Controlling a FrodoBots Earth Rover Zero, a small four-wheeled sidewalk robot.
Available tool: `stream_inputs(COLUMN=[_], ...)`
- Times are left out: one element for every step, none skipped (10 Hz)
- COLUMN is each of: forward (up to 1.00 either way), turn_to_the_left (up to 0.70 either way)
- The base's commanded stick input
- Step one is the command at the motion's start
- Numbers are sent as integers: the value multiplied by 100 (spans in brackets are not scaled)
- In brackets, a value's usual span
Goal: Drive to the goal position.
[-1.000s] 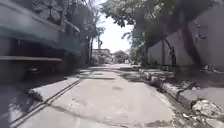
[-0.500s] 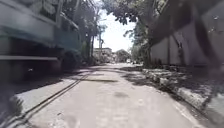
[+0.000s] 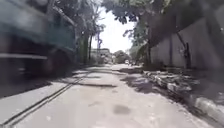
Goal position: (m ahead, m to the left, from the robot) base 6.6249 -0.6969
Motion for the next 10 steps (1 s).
stream_inputs(forward=[100, 100, 100, 100, 100, 100, 100, 100, 100, 100], turn_to_the_left=[0, 0, 0, -40, -40, -40, -40, -40, -15, 0])
